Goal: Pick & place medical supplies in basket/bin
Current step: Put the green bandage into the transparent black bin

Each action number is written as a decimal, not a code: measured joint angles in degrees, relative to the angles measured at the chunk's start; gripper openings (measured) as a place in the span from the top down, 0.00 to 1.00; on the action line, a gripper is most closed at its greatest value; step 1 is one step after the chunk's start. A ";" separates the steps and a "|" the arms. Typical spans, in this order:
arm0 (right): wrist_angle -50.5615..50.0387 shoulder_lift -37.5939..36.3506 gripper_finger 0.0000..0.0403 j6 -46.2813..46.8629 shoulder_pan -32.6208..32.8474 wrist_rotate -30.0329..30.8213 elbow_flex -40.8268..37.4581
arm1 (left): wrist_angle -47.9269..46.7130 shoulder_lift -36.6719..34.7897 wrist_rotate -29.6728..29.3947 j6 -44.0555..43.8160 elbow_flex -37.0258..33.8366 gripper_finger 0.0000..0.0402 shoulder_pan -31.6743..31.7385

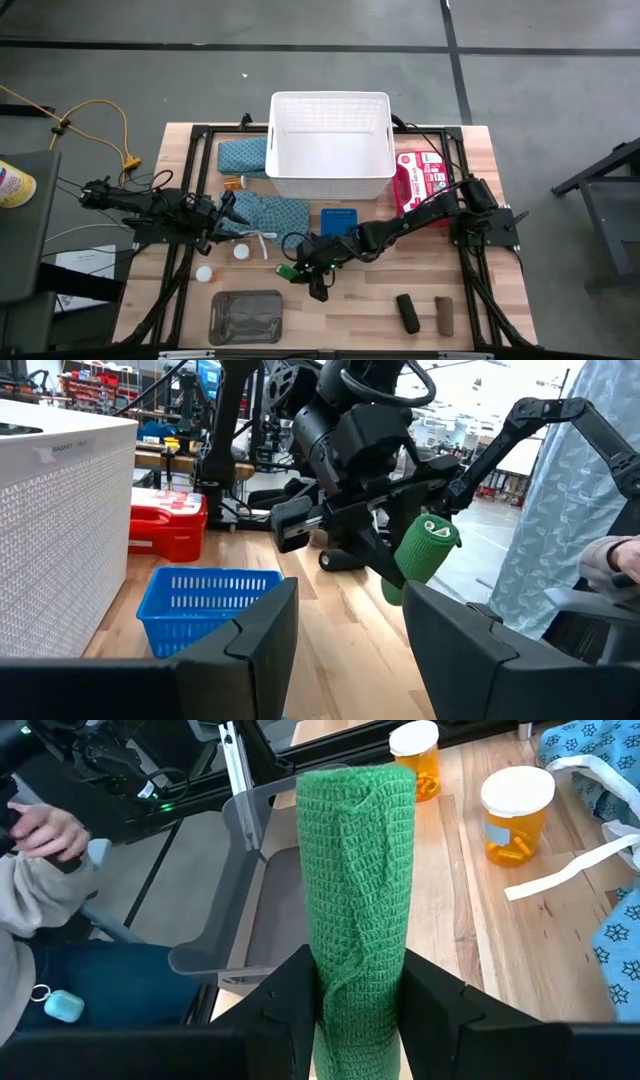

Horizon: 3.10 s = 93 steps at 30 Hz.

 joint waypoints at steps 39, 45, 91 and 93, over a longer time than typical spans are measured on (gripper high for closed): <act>0.00 0.00 0.73 0.12 0.02 0.26 0.00 | 32.91 40.86 -12.79 -4.36 9.58 0.56 -16.25; 0.02 0.00 0.73 0.12 0.01 0.25 0.00 | 37.24 50.31 -17.63 -2.10 14.44 0.56 -20.30; 13.80 0.00 0.73 -7.55 -1.25 12.50 0.04 | 40.13 53.94 -24.62 1.39 16.37 0.56 -19.32; 14.07 0.00 0.73 -7.48 -1.68 12.63 0.04 | 40.59 53.96 -24.22 2.04 16.37 0.56 -19.32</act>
